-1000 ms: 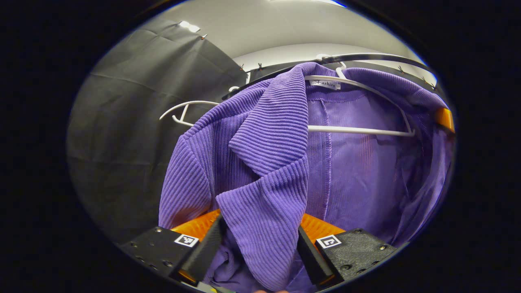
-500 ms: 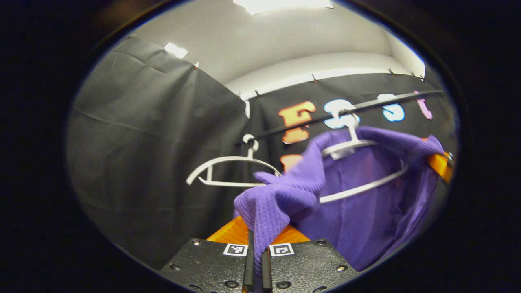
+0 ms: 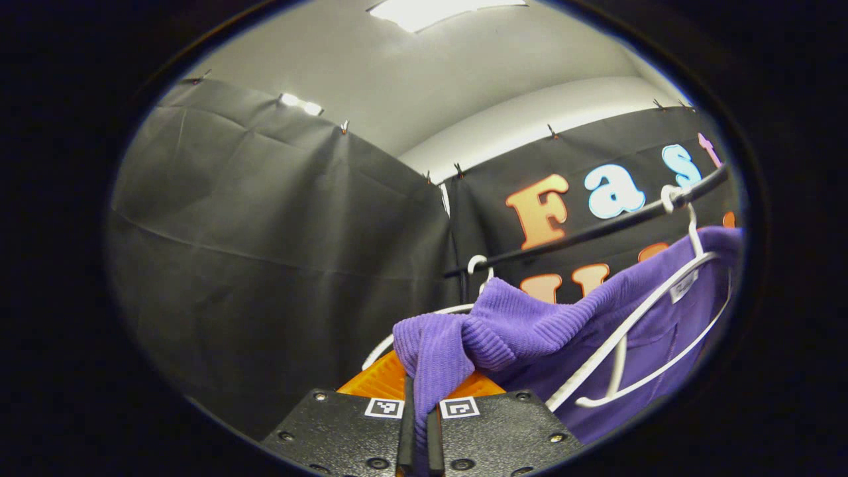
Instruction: Grasp the clothes on the hanger with both hands and then place them into the laundry hamper below.
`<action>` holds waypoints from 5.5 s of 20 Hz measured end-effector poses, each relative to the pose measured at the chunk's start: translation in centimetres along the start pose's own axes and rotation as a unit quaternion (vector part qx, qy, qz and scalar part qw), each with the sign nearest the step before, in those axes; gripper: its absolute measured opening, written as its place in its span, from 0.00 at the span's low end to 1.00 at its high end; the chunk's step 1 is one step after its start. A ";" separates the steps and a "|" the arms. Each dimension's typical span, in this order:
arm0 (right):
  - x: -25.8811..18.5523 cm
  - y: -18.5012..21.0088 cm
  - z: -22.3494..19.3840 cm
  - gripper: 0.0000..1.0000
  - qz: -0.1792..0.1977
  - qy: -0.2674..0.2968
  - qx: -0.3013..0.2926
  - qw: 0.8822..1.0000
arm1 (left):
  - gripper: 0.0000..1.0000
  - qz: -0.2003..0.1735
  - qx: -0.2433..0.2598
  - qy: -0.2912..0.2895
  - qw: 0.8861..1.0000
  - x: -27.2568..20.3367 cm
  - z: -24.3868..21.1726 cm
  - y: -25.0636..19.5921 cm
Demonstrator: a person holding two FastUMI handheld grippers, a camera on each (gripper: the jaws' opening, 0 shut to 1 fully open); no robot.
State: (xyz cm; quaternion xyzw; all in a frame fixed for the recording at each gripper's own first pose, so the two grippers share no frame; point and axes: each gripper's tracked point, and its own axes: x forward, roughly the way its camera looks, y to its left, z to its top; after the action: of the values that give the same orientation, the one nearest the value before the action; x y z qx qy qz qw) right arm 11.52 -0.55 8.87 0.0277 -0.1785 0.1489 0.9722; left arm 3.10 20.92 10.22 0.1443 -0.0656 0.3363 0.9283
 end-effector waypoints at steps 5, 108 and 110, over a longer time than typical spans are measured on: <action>-0.4 0.0 0.9 0.09 -0.007 -0.007 -0.010 1.000 | 0.07 -0.025 -0.002 0.030 0.999 0.8 -6.3 -1.8; -18.7 4.0 -10.2 0.89 -0.133 0.250 0.015 0.959 | 0.92 -0.285 -0.147 0.175 0.931 -24.0 -6.9 -12.8; -19.9 5.9 -8.8 0.89 -0.139 0.244 0.022 0.960 | 0.95 -0.283 -0.150 0.166 0.933 -24.4 -5.6 -11.0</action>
State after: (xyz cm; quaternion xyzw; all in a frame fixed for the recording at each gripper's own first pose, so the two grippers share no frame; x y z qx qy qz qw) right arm -4.99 0.47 -6.46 0.0362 0.0729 0.0186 0.9965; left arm -8.39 -0.14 -2.92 -0.0421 0.0833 0.0652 0.9935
